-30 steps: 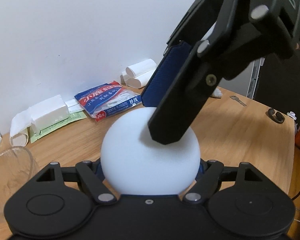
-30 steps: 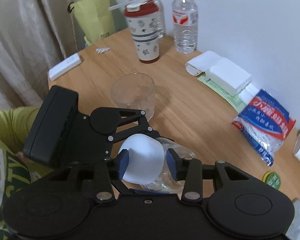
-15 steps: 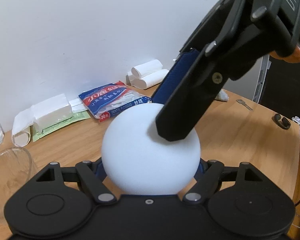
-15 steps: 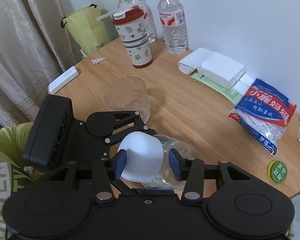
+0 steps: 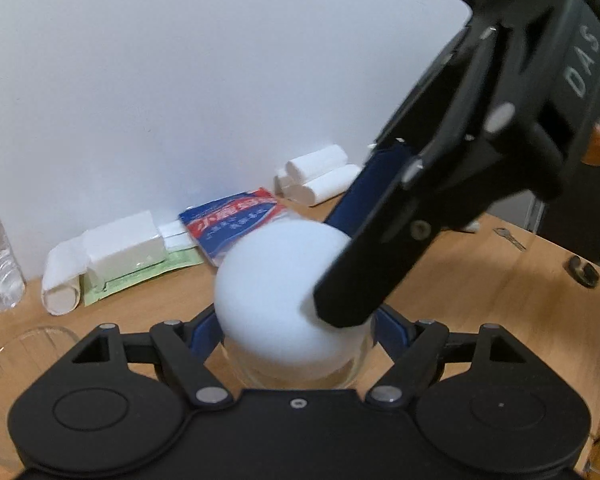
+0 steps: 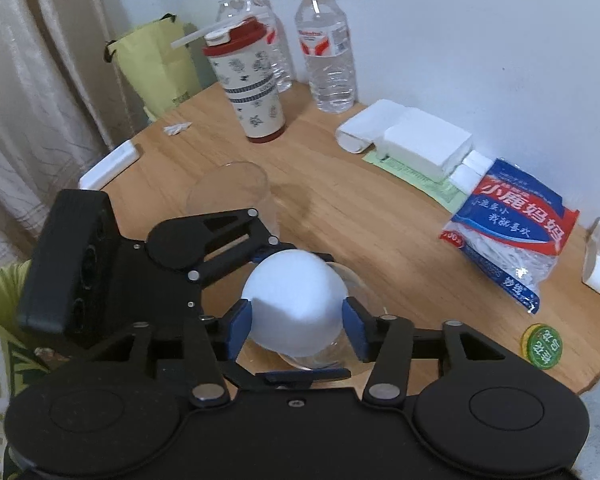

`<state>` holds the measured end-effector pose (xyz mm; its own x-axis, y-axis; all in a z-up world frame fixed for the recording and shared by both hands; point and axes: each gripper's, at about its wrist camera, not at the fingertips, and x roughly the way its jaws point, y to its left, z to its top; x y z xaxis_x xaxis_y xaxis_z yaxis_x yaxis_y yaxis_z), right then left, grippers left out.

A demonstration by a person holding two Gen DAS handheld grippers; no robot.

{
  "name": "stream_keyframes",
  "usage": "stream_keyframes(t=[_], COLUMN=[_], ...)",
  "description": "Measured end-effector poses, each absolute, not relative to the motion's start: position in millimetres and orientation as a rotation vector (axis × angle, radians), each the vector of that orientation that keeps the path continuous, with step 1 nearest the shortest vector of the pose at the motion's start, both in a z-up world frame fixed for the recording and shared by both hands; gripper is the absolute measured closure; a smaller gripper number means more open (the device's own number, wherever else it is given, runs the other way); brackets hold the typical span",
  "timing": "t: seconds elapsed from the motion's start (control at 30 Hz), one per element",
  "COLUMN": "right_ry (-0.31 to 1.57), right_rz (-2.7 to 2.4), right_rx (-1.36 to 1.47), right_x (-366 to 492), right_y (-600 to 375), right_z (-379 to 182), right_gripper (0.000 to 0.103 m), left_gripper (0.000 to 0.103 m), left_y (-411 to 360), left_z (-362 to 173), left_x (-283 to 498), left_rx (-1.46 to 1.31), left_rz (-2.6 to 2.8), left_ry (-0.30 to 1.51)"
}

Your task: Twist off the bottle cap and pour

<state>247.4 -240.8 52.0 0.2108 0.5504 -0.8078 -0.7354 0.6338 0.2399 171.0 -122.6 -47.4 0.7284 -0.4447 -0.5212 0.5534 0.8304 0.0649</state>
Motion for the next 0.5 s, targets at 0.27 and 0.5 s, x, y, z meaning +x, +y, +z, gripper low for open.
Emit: stream_keyframes(t=[0.27, 0.5], right_ry=[1.038, 0.999], right_rz=[0.892, 0.848], right_rx=[-0.215, -0.268], right_x=[256, 251], right_y=[-240, -230], right_z=[42, 47], right_gripper=[0.044, 0.034], left_gripper=[0.023, 0.023], left_y=[-122, -124], left_z=[-51, -56], left_x=[176, 176], left_rx=[0.21, 0.209], left_rz=[-0.528, -0.506], left_ry=[0.514, 0.51])
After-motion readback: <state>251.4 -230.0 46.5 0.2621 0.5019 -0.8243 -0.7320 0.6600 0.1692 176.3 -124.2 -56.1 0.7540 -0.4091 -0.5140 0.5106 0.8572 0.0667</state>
